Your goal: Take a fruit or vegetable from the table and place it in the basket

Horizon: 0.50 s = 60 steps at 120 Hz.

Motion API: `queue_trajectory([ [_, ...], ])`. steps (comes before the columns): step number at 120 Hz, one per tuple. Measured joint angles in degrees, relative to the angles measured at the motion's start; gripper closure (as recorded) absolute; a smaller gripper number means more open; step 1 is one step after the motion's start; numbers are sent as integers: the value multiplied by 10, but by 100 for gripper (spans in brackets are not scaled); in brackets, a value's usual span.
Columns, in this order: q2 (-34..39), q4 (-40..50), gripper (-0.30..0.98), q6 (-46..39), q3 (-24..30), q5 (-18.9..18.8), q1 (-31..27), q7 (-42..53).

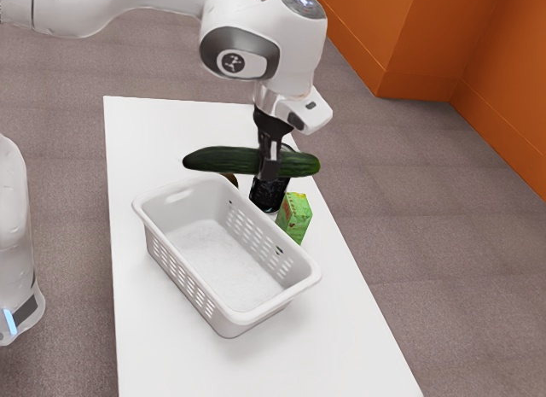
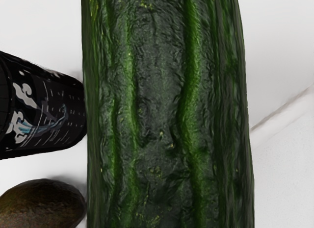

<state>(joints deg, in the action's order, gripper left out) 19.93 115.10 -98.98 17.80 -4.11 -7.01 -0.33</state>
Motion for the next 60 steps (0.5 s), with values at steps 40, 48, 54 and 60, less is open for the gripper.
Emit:
queue_trajectory([
  [40,-26,-19,47,-3,27,1,6,1],
  [48,-43,-35,47,-4,30,0,7,1],
  [54,-53,-46,47,-5,31,0,7,2],
  [60,-63,-55,47,-5,35,0,7,2],
])
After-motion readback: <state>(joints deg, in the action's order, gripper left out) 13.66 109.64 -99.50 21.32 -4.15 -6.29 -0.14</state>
